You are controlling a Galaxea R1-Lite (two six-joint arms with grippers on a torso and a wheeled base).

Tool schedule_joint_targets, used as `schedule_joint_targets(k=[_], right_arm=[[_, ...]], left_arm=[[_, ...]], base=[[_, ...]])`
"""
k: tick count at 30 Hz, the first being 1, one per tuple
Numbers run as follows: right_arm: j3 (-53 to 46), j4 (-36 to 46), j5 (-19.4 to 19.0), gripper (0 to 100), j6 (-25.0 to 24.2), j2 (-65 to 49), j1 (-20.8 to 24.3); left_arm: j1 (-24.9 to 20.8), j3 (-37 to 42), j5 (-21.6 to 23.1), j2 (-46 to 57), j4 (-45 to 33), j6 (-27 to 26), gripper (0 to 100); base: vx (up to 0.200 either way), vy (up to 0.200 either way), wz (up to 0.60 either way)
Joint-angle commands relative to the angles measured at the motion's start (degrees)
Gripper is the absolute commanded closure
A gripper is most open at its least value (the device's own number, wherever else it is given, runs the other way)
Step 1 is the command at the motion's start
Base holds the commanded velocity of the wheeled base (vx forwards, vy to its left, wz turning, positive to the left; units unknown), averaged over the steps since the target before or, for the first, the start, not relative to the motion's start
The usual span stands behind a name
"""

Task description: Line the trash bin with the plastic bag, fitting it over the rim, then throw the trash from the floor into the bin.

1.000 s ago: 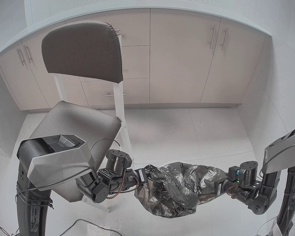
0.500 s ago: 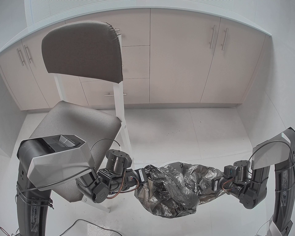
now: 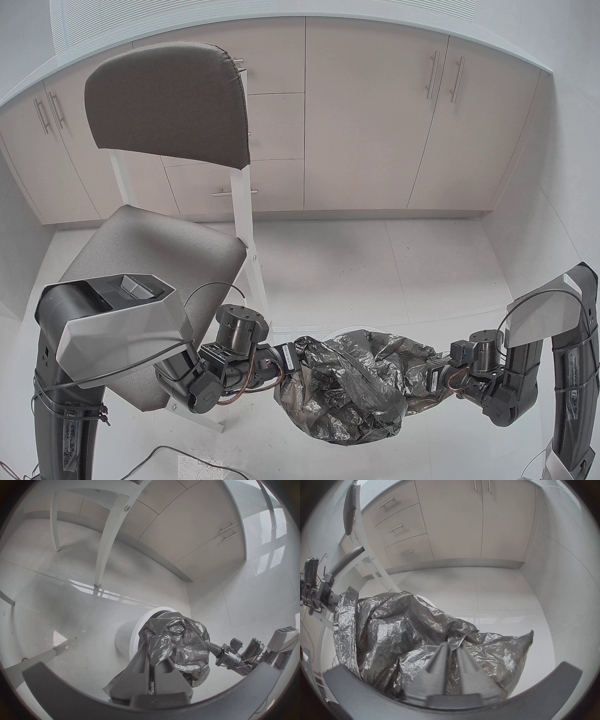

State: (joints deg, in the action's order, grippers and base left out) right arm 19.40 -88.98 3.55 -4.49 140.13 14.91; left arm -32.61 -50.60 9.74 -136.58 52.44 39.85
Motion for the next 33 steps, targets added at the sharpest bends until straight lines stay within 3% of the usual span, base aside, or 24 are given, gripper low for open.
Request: schedule_joint_targets(k=[1,18,30,33], right_arm=[[0.0,-1.0,0.0,100,0.0,-0.2,0.2],[8.8,-0.3,0.1,100,0.1,4.0,7.6],[23.4,13.8,-0.5,100,-0.2,7.7,8.7],[29.6,21.3,-1.1,100,-1.6,7.6,8.7]], left_arm=[[-0.1,0.0,-0.1,-0.1,0.1,0.0,100],[-0.1,0.0,-0.2,-0.1,0.1,0.0,100],[-0.1,0.0,-0.2,-0.2,0.1,0.0,100],[-0.1,0.1,-0.2,-0.2,0.1,-0.1,100]], base=[[0.0,0.0,0.0],[0.0,0.0,0.0],[0.0,0.0,0.0],[0.0,0.0,0.0]])
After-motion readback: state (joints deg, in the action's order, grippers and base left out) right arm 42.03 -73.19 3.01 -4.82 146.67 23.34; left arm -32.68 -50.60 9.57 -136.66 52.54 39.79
